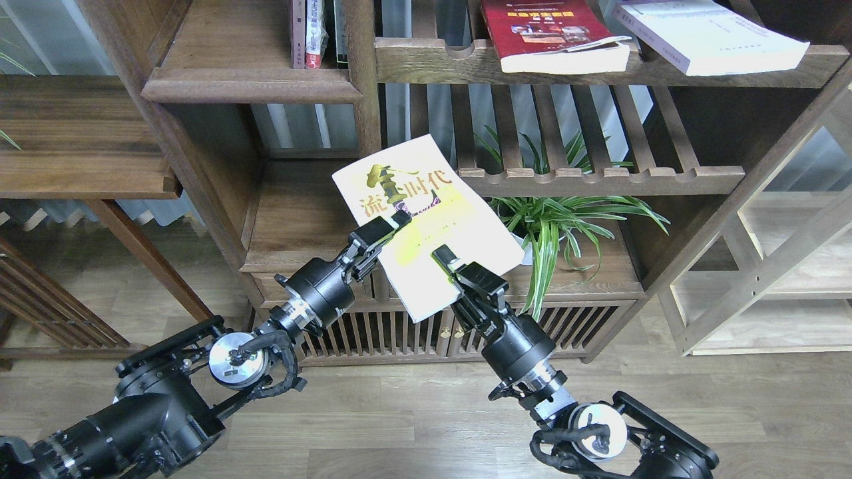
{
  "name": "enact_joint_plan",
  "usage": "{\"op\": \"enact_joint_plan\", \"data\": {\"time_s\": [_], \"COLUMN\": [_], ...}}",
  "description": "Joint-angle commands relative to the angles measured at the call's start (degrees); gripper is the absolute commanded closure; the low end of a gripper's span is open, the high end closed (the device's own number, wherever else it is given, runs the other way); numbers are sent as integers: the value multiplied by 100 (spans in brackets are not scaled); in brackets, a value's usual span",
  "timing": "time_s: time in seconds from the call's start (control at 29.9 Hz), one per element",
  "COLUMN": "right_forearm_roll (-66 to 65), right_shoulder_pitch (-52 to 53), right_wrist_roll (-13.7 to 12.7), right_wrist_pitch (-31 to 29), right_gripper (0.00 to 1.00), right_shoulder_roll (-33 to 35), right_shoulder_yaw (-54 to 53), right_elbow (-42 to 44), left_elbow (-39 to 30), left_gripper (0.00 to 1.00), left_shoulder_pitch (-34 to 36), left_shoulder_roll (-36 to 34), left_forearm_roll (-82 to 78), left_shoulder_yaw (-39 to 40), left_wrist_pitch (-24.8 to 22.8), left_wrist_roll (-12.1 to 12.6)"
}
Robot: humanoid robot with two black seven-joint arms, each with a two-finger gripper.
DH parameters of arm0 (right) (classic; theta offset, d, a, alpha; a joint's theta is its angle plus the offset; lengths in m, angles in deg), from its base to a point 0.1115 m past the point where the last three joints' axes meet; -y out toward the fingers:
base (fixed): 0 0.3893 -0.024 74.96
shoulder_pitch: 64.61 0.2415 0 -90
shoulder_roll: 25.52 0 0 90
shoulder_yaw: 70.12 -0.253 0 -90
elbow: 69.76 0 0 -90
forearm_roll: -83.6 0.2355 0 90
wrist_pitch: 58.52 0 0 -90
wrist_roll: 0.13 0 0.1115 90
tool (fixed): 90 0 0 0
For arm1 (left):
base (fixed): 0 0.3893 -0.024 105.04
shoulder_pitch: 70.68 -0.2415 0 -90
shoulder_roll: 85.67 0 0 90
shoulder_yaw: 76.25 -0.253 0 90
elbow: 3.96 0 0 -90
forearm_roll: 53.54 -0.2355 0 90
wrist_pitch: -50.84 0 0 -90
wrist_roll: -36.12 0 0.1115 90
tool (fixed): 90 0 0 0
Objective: Organize books on shelf
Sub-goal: 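Grasp the yellow book's top edge with the left gripper, then release the right gripper and lift the yellow book away with the left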
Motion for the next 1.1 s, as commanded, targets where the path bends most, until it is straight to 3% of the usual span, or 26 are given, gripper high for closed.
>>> {"op": "enact_joint_plan", "data": {"time_s": [0.0, 0.1, 0.23, 0.37, 0.74, 1.07], "right_forearm_roll": [-6, -6, 3, 3, -50, -59], "right_shoulder_pitch": [0, 9, 79, 88, 149, 527], "right_wrist_roll": [3, 3, 3, 12, 12, 12], "right_wrist_pitch": [-1, -1, -1, -1, -1, -1], "right_gripper": [56, 46, 26, 17, 13, 13], "right_shoulder_roll": [25, 25, -2, -10, 16, 16], "right_shoulder_yaw": [-41, -102, -190, -410, -665, -639], "right_elbow": [26, 43, 78, 157, 702, 1229], "left_elbow": [-63, -125, -125, -160, -933, -1908], "left_gripper": [100, 100, 100, 100, 100, 100], "left_shoulder_pitch": [-1, -27, -27, -89, -545, -686], "left_shoulder_roll": [-4, -13, -13, -162, -882, -1981], "left_forearm_roll": [-9, -9, -18, -45, -782, -2029], "left_shoulder_yaw": [-6, -6, 3, -68, 64, 986], "left_wrist_pitch": [0, 0, 0, 0, 0, 0], "left_wrist_roll": [3, 12, 12, 47, -50, -59]}}
